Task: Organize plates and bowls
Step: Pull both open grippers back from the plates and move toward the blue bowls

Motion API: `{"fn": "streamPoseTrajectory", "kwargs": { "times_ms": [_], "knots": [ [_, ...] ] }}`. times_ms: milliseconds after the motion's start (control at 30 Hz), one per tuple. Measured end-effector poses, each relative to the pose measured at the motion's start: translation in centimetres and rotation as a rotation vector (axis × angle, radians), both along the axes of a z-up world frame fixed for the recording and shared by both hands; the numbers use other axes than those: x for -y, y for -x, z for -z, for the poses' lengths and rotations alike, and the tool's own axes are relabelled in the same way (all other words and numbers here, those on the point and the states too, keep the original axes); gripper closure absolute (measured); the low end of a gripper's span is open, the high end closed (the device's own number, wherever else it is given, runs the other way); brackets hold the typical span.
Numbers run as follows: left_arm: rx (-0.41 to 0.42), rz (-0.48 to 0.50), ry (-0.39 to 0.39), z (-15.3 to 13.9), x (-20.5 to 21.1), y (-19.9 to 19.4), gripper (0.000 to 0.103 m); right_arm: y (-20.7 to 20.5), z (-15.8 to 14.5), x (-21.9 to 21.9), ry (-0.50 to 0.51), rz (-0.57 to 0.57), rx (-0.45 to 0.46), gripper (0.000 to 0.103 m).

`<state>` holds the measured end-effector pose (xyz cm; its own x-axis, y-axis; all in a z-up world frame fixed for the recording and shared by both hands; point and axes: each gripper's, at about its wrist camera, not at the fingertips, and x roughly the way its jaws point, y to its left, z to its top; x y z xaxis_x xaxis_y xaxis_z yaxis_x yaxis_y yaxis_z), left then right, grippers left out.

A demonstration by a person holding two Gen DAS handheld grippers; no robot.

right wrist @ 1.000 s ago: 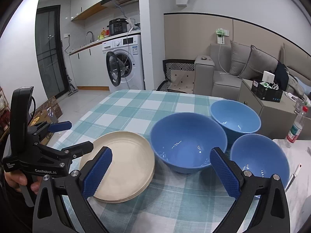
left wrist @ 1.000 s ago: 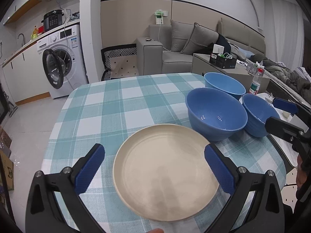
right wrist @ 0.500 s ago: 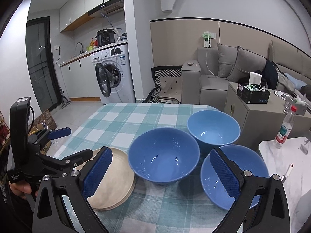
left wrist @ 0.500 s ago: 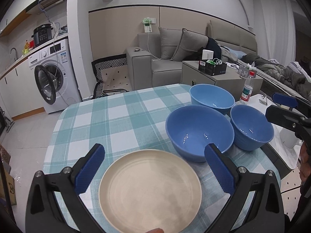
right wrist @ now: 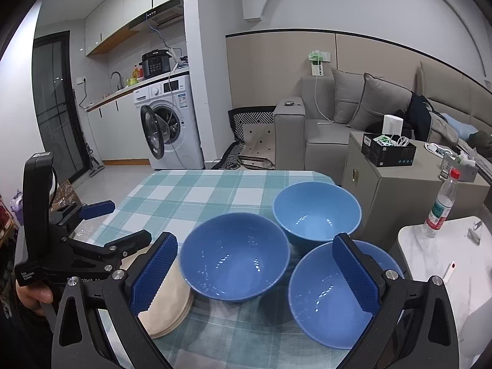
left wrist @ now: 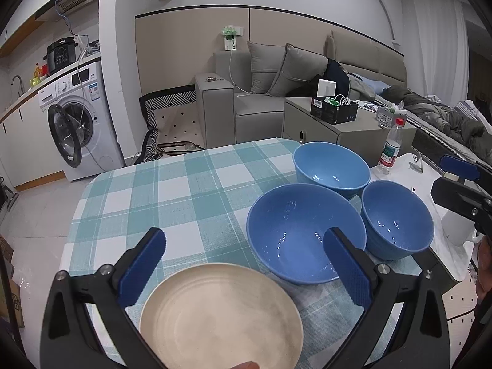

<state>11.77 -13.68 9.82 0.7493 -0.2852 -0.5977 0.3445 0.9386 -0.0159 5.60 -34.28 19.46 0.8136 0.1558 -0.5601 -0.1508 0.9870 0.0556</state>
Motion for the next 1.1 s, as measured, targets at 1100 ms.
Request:
{"fn": "streamPoseTrajectory", "kwargs": {
  "times_ms": [1100],
  "knots": [
    [-0.076, 0.018, 0.008, 0.0, 7.0, -8.7, 0.000, -7.4, 0.3, 7.3, 0.004, 0.122, -0.093, 0.001]
  ]
}}
